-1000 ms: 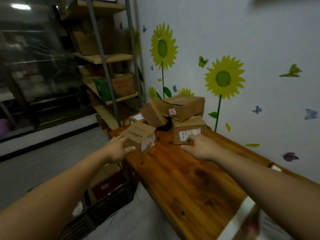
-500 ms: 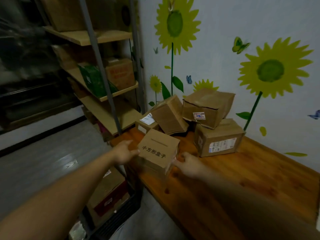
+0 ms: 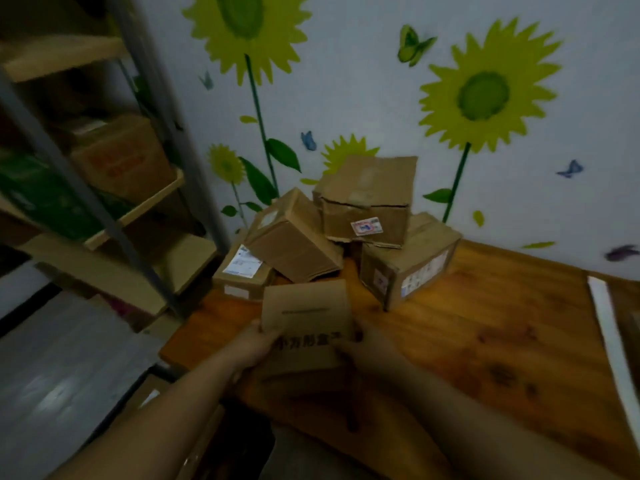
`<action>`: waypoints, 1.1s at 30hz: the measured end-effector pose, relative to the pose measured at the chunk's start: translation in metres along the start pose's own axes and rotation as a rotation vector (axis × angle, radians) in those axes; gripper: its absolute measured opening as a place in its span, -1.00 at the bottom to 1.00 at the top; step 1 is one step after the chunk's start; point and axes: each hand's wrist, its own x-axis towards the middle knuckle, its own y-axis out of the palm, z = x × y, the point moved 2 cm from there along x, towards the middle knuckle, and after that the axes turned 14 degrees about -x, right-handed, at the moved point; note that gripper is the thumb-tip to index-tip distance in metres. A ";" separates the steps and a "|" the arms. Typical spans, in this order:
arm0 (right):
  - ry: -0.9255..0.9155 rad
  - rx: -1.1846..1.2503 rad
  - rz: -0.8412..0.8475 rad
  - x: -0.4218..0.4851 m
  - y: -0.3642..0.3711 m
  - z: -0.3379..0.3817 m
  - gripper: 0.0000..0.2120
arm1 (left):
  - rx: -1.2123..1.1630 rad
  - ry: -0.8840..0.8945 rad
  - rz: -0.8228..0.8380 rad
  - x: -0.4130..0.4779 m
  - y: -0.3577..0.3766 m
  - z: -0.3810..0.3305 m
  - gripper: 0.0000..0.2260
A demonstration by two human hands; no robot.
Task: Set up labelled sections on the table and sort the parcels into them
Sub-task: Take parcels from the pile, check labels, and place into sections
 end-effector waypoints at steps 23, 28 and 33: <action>0.063 0.435 -0.807 -0.185 -0.045 0.029 -0.70 | -0.219 0.242 0.479 -0.105 0.055 -0.068 -0.66; 0.009 0.398 -0.860 -0.220 -0.057 0.012 -0.64 | 0.035 0.385 0.456 -0.141 0.088 -0.072 -0.76; -0.033 0.314 -0.893 -0.256 -0.069 -0.013 -0.72 | -0.082 0.482 0.516 -0.177 0.128 -0.072 -0.73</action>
